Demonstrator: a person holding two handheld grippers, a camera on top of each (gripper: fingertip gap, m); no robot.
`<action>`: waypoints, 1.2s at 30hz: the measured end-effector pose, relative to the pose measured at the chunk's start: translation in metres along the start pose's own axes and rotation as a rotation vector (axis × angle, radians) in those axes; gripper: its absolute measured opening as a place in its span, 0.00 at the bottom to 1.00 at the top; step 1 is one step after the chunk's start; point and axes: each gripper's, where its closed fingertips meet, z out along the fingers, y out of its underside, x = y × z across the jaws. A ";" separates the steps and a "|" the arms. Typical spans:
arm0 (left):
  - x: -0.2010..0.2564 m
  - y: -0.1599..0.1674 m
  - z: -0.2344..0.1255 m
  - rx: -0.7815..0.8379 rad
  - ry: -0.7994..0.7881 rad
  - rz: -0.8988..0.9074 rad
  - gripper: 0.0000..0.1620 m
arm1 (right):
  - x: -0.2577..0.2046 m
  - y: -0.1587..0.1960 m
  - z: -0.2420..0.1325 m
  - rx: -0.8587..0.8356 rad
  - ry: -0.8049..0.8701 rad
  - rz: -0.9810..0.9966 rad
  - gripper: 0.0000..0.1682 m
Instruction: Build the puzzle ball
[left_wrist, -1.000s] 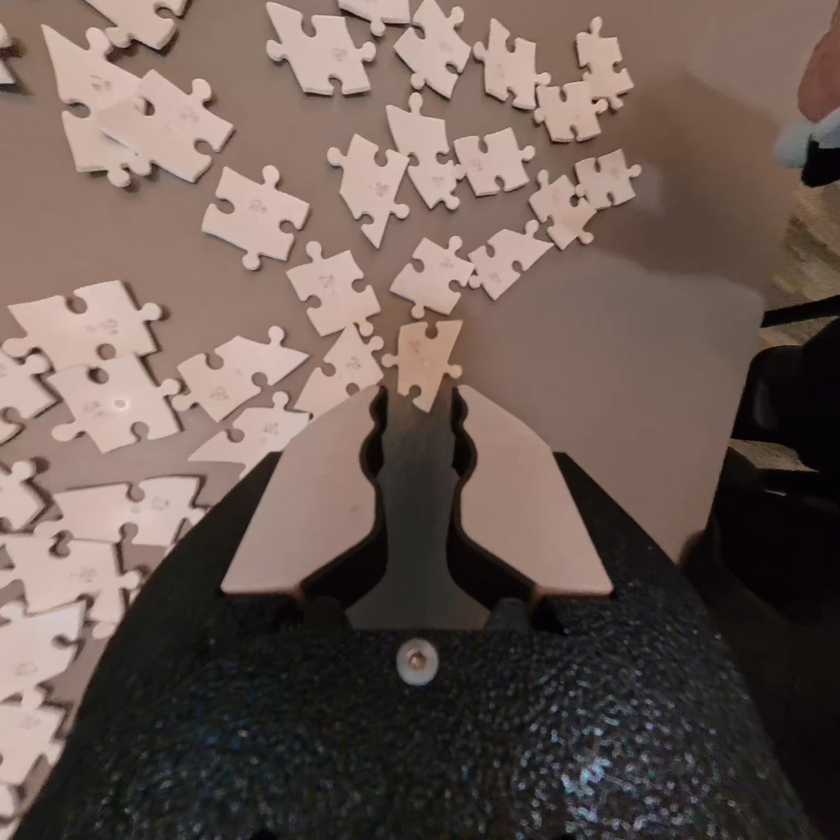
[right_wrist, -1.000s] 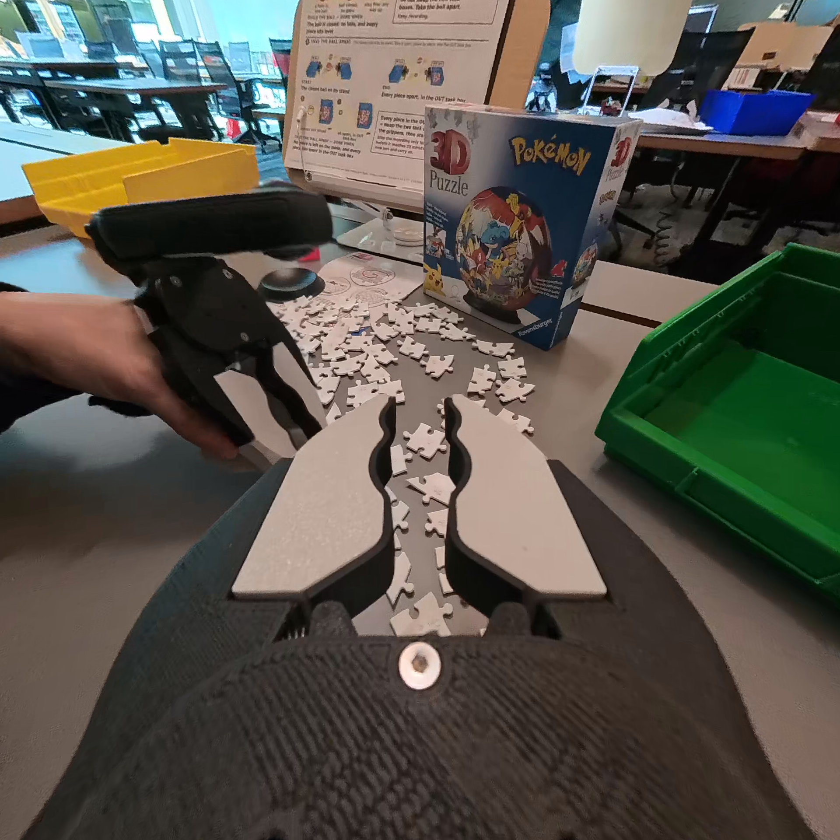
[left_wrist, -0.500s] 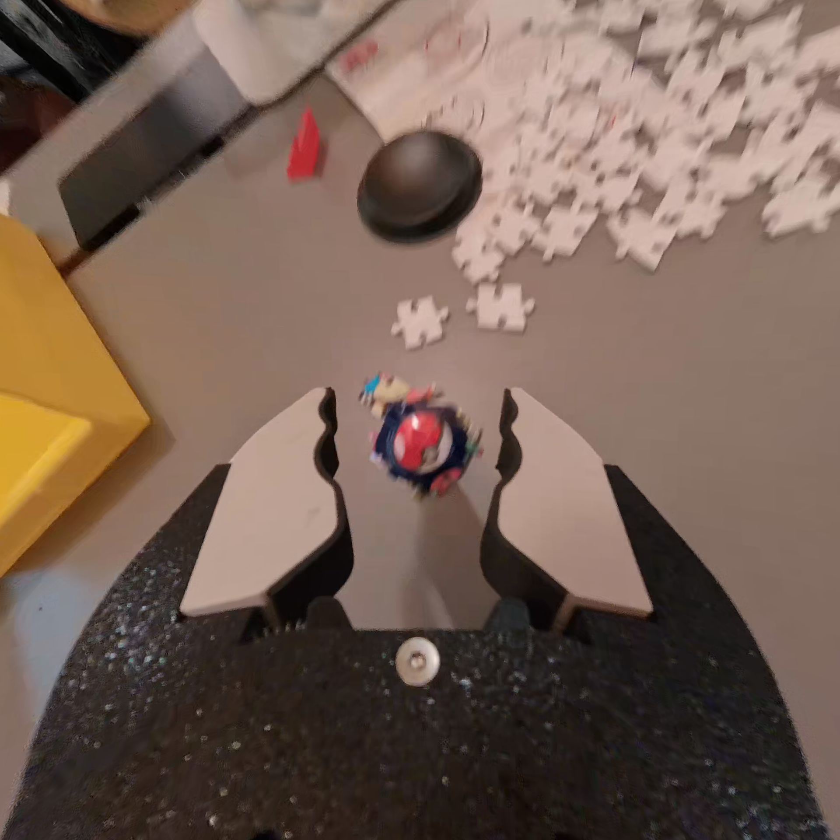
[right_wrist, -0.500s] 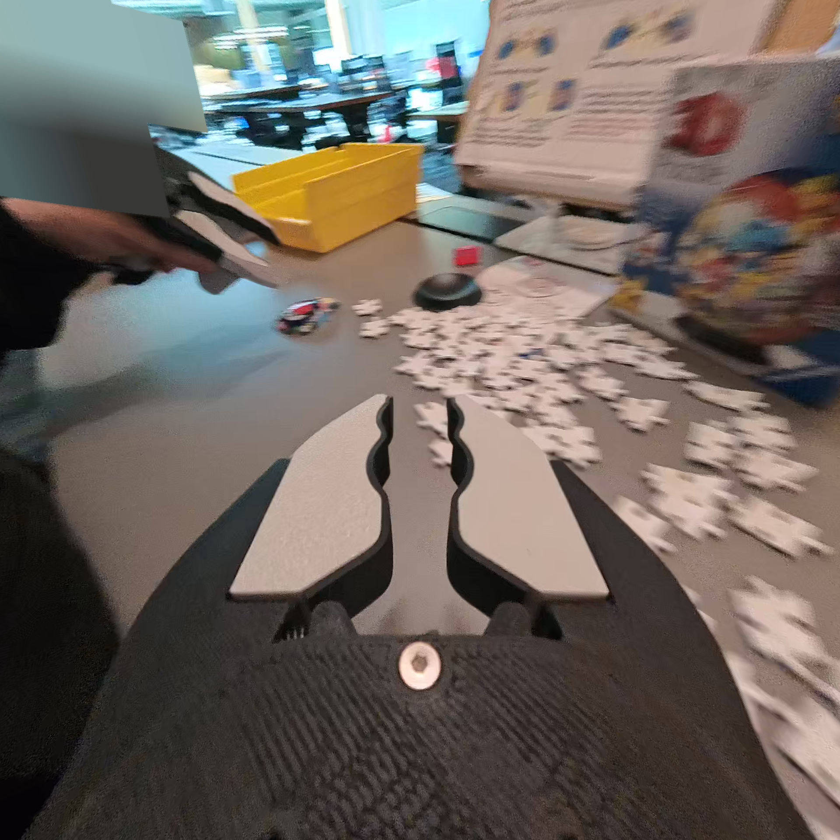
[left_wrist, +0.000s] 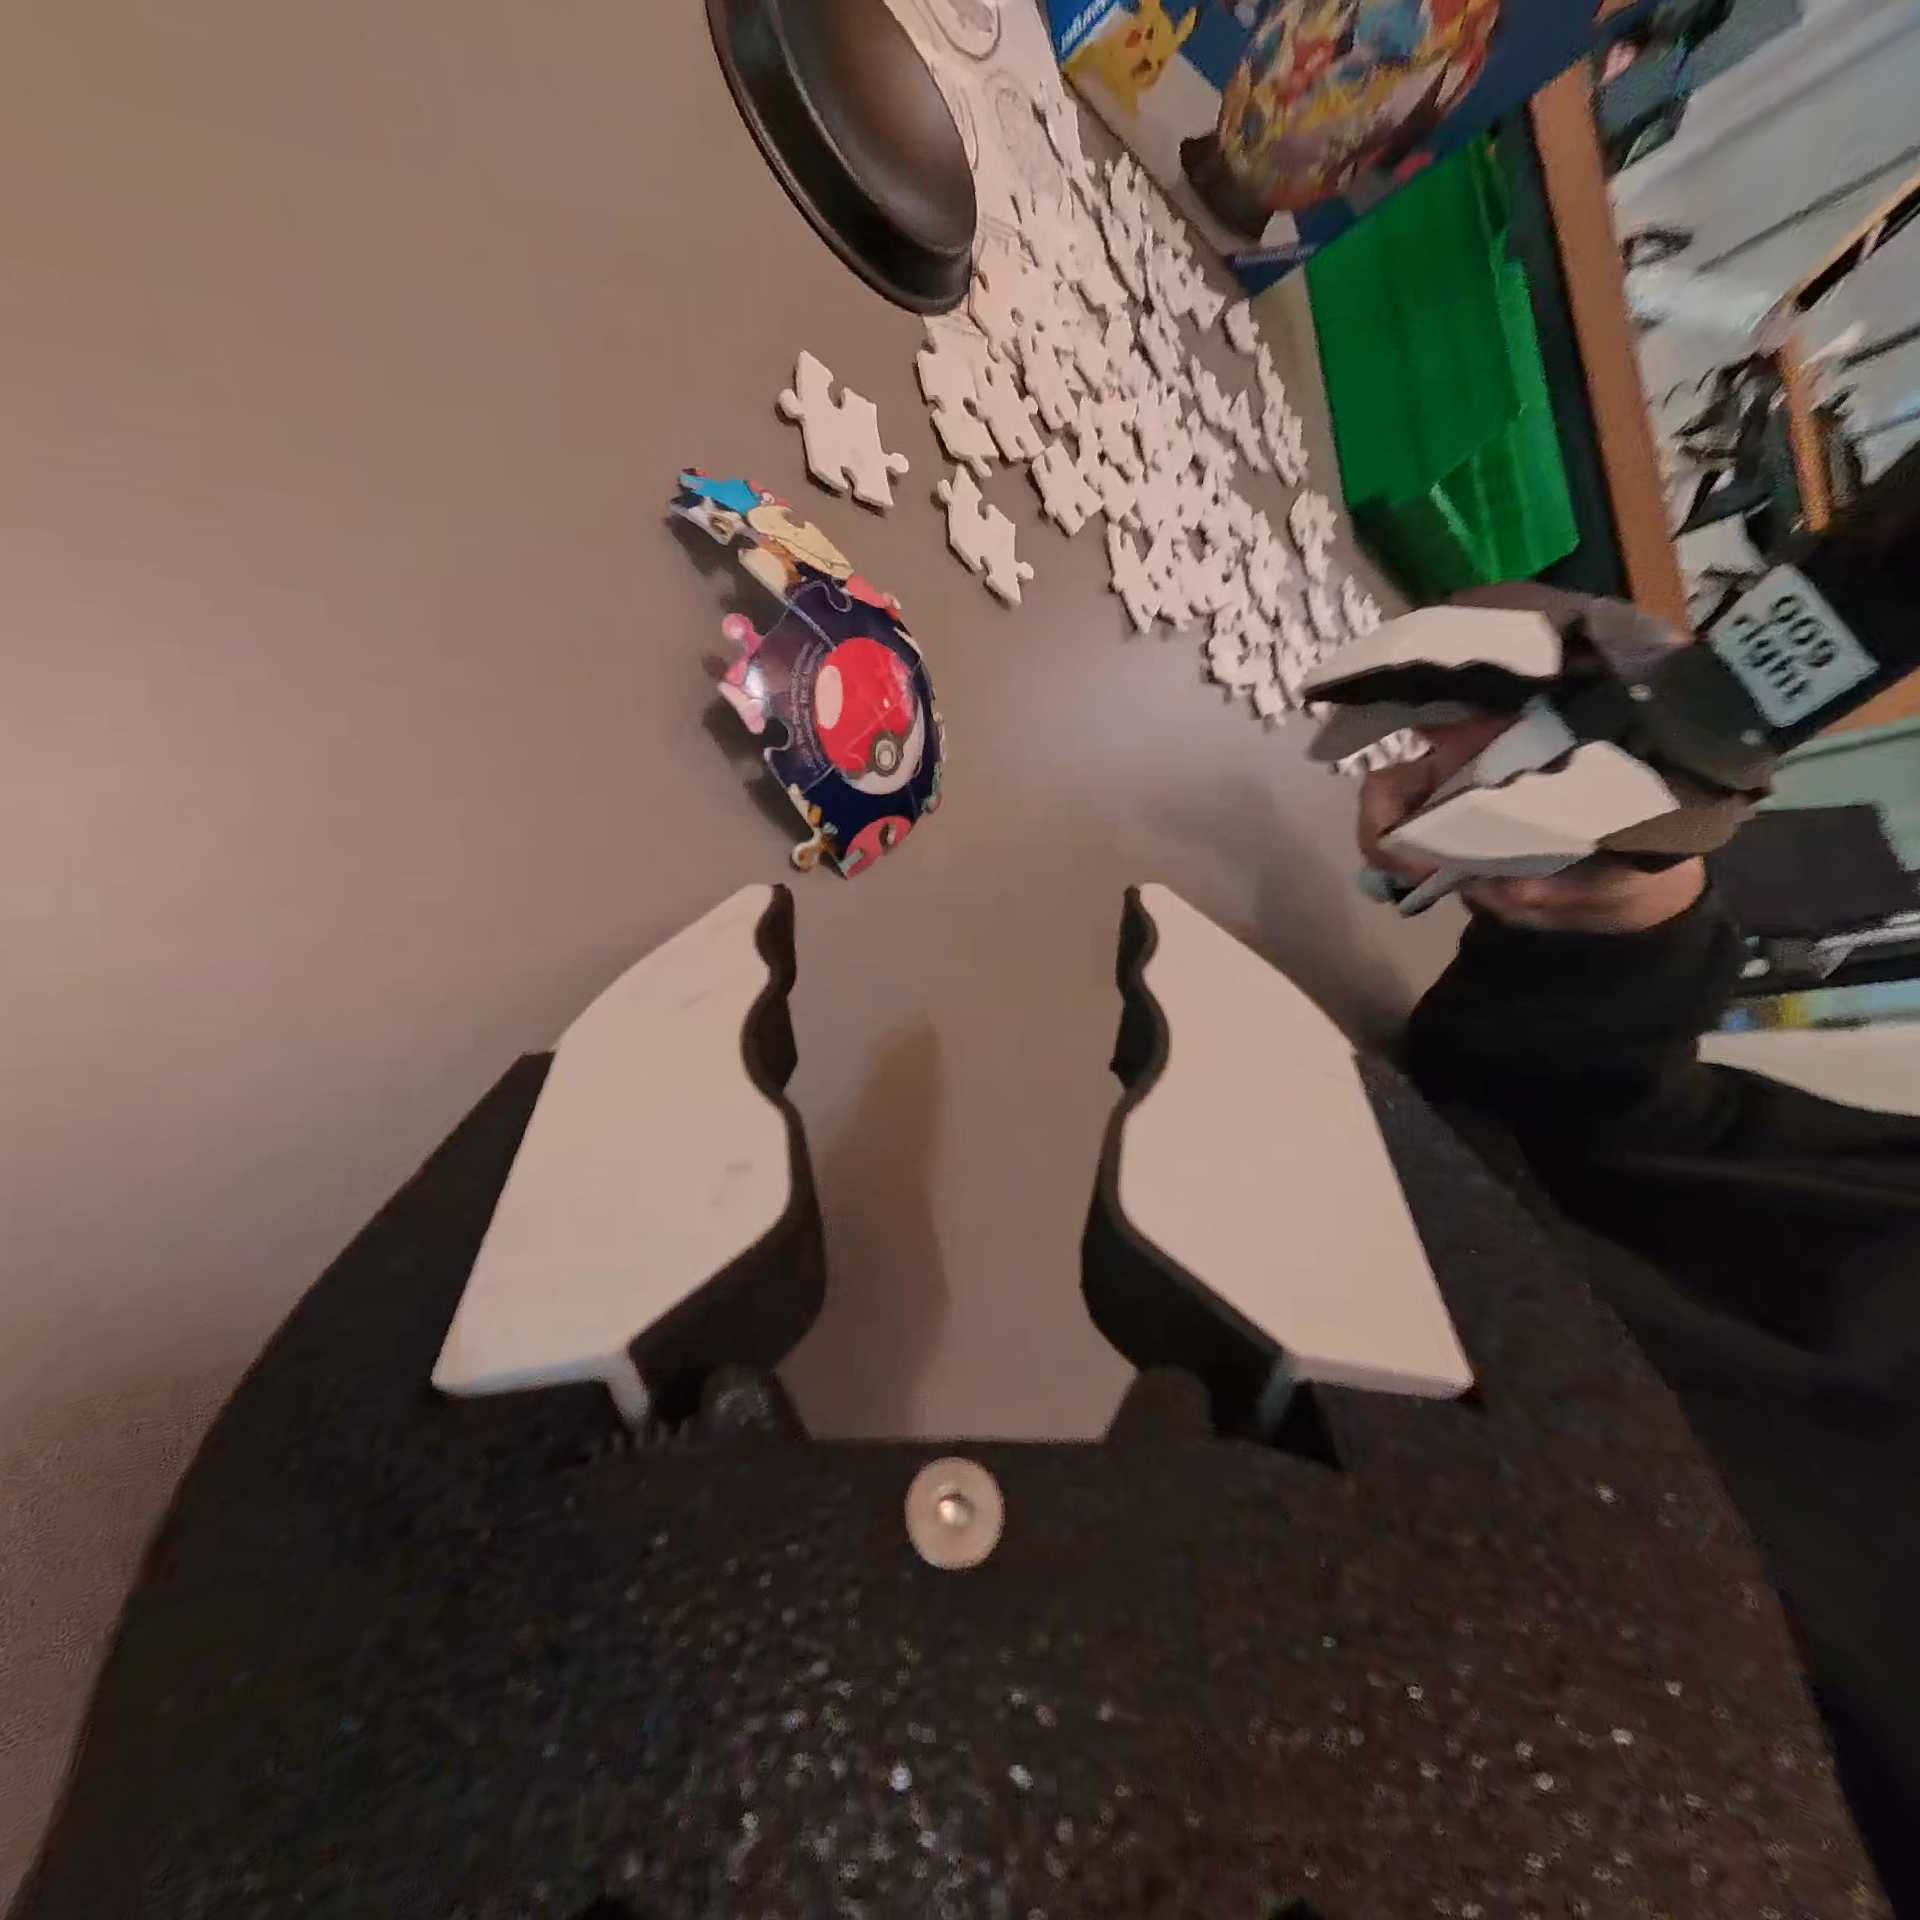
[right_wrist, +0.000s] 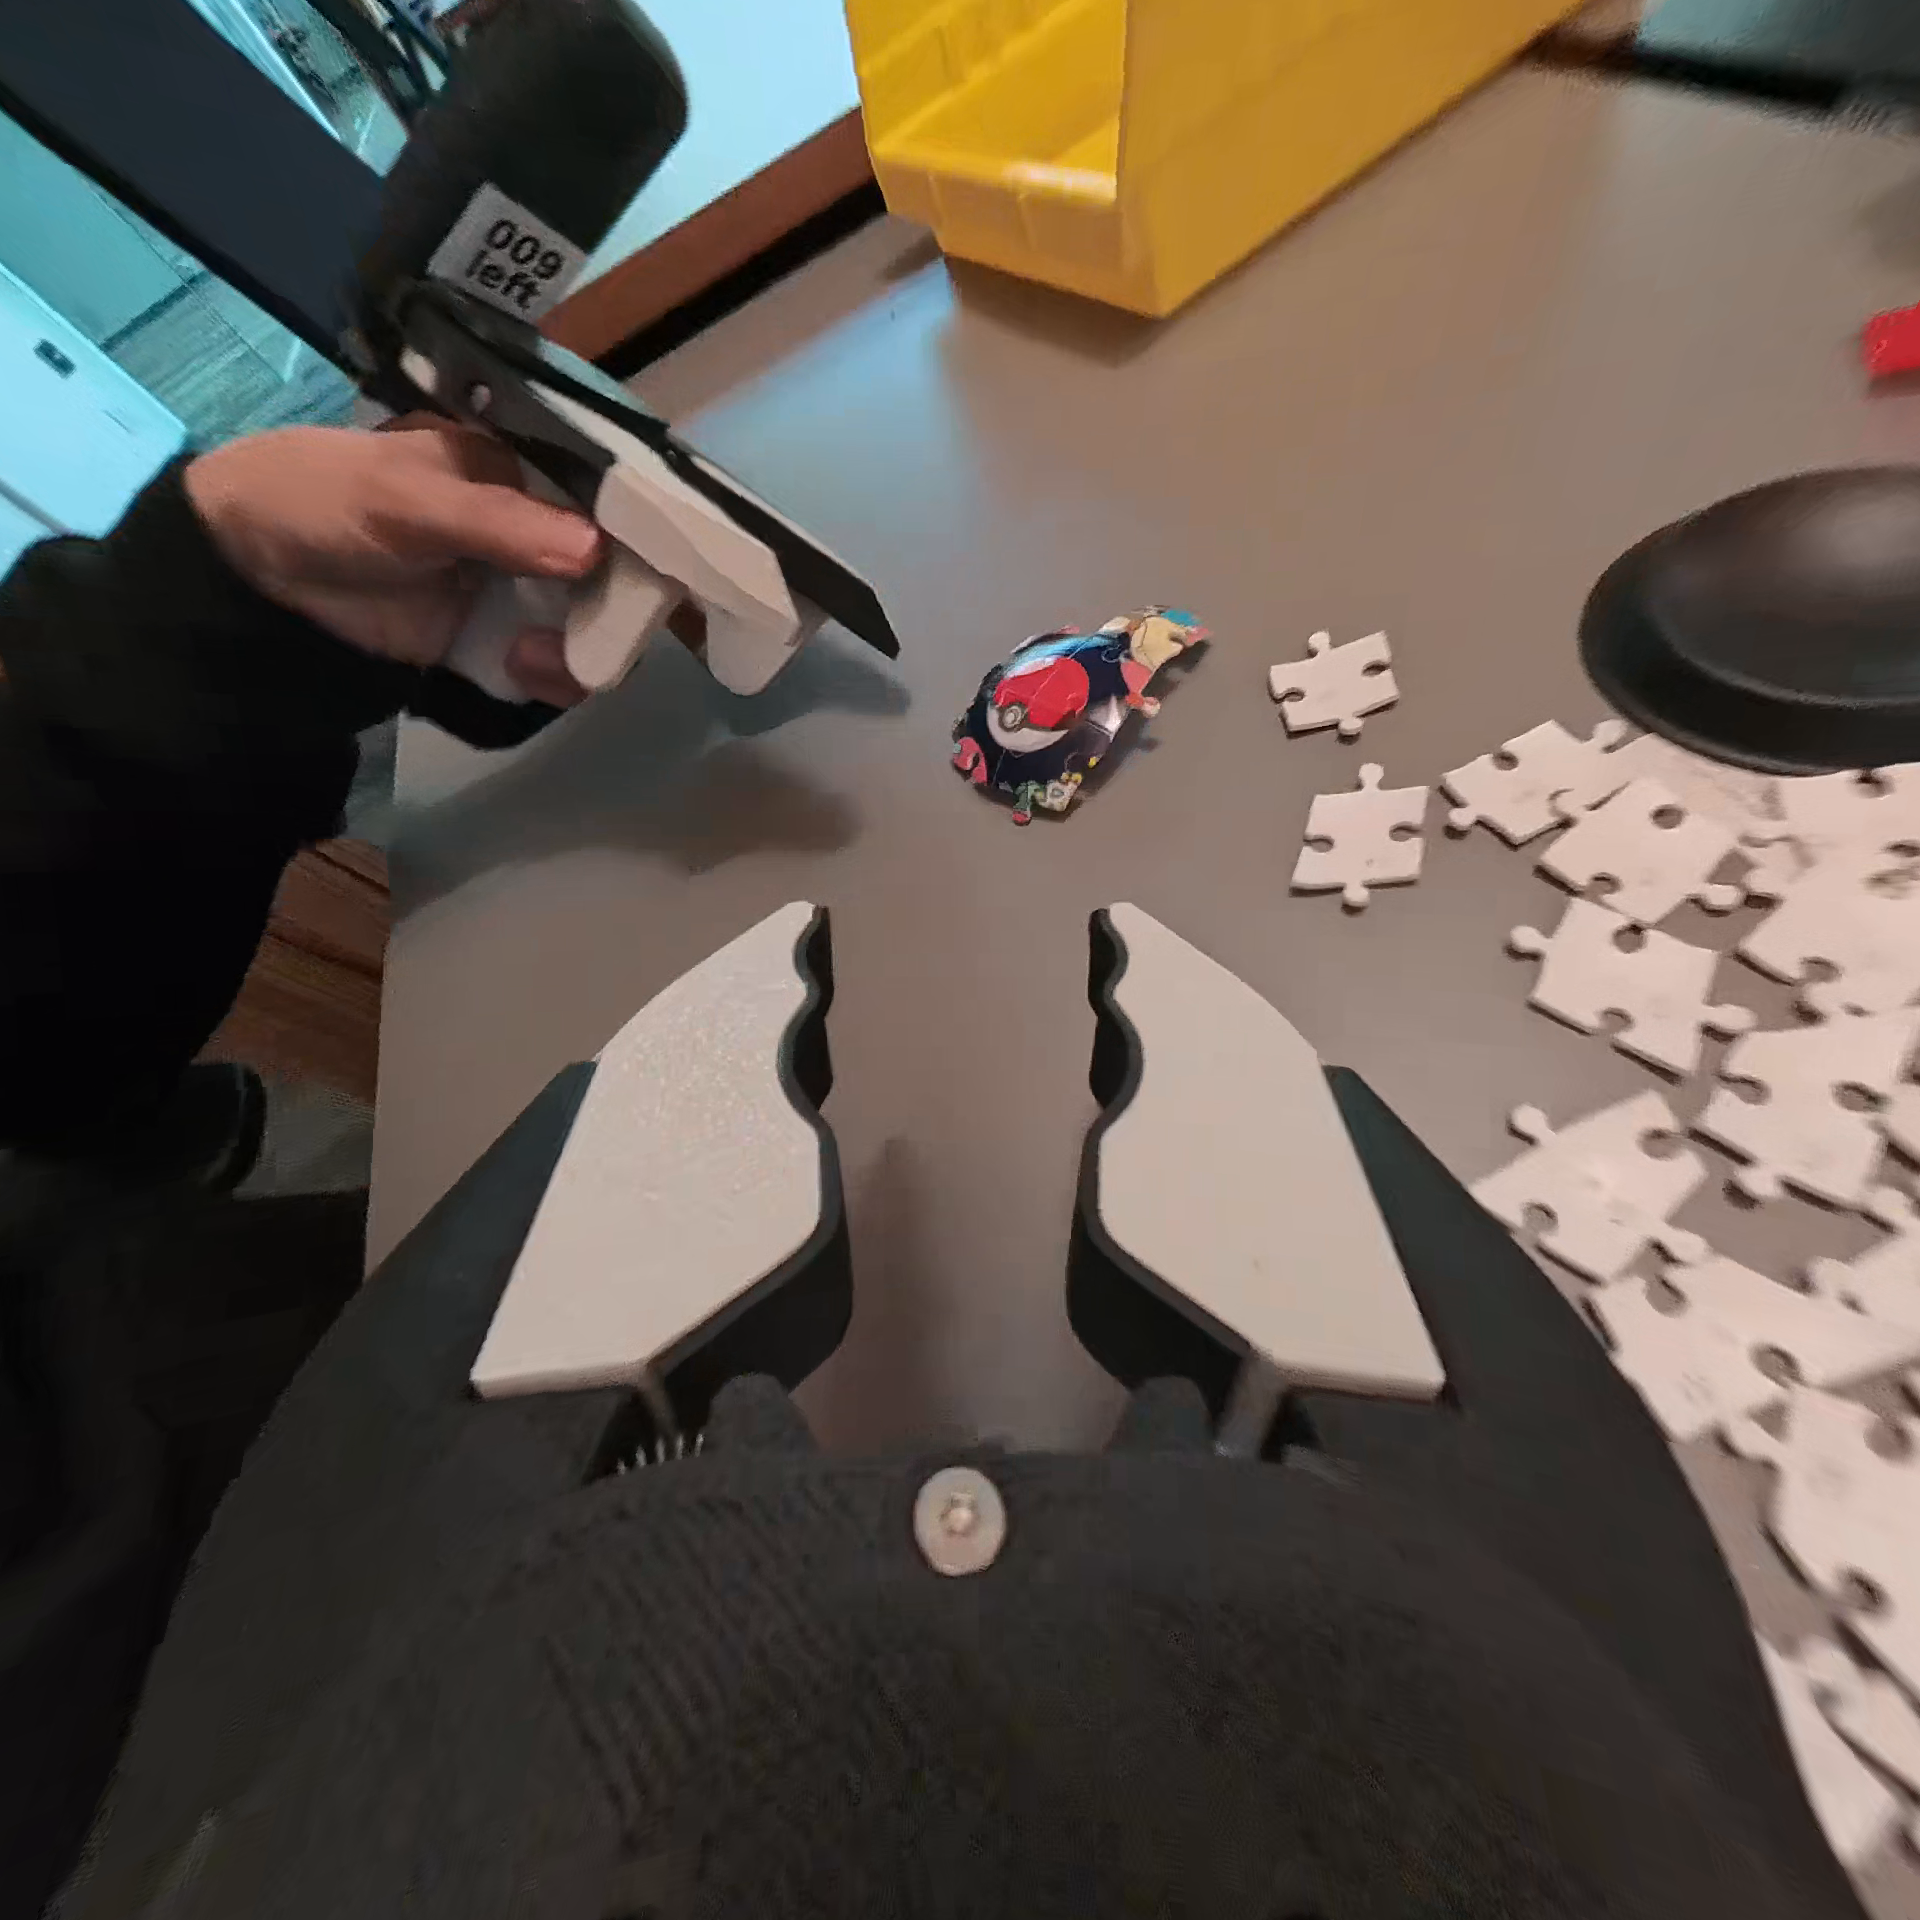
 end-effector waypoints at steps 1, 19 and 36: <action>0.000 -0.001 0.001 0.015 0.008 -0.027 0.38 | 0.002 -0.002 0.008 -0.011 -0.007 0.036 0.30; -0.004 -0.015 0.022 0.034 0.070 -0.225 0.48 | 0.029 -0.008 0.074 -0.103 -0.029 0.274 0.37; 0.000 -0.015 0.035 -0.018 0.138 -0.238 0.42 | 0.028 -0.008 0.092 -0.102 -0.098 0.330 0.22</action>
